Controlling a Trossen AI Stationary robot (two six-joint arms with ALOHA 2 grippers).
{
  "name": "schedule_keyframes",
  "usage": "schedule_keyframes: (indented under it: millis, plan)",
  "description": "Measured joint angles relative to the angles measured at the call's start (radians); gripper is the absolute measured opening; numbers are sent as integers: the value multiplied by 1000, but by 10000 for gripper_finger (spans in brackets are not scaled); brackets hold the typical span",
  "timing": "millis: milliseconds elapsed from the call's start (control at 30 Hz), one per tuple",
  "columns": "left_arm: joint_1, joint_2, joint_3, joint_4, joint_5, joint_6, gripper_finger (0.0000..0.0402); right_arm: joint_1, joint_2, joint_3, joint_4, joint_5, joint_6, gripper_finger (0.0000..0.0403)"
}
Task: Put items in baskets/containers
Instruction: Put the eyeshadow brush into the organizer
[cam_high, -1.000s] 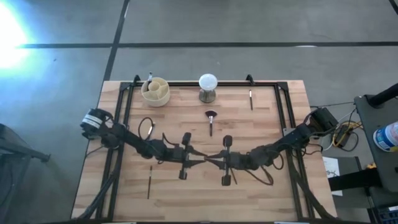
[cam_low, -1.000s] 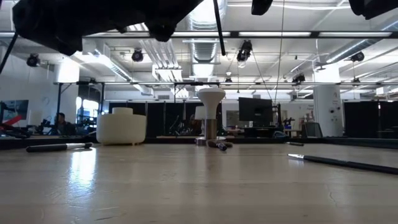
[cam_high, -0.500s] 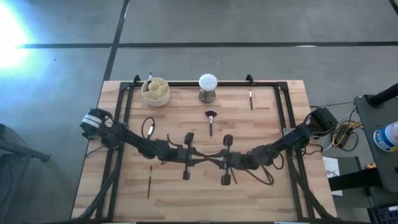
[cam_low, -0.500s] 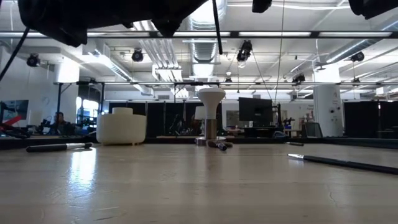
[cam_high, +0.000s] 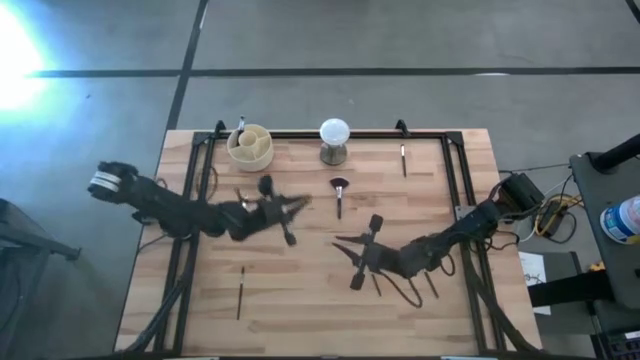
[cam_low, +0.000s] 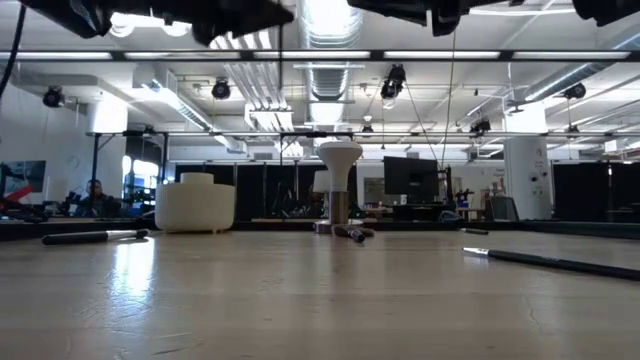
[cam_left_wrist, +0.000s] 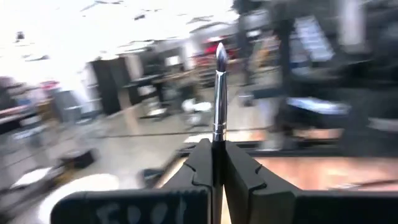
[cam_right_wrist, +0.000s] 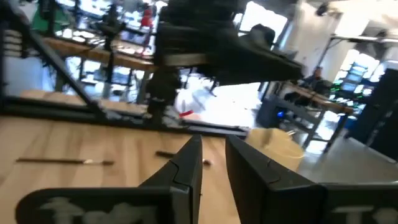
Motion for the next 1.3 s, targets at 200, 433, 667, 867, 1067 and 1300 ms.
schedule_keyframes:
  millis: [200, 433, 667, 867, 1067, 1300]
  plan:
    - [222, -129, -95, -109, -51, -55, 13, -3, -1, 0, -41, 1, 8, 38]
    - [605, -151, -134, -182, 109, -184, 13, -3, -2, 0, -43, 0, -13, 9]
    - [845, -78, -138, -204, 175, -211, 13, -3, -2, 0, -57, -1, -10, 8]
    - [904, 0, -138, -152, 254, -225, 13, -3, -2, 0, -56, 0, 9, 8]
    - [912, 70, -138, -146, 255, -242, 13, -3, -2, 0, -56, -1, 12, 8]
    - [911, 132, -138, -144, 233, -274, 22, -3, -2, 0, -56, 0, 11, 8]
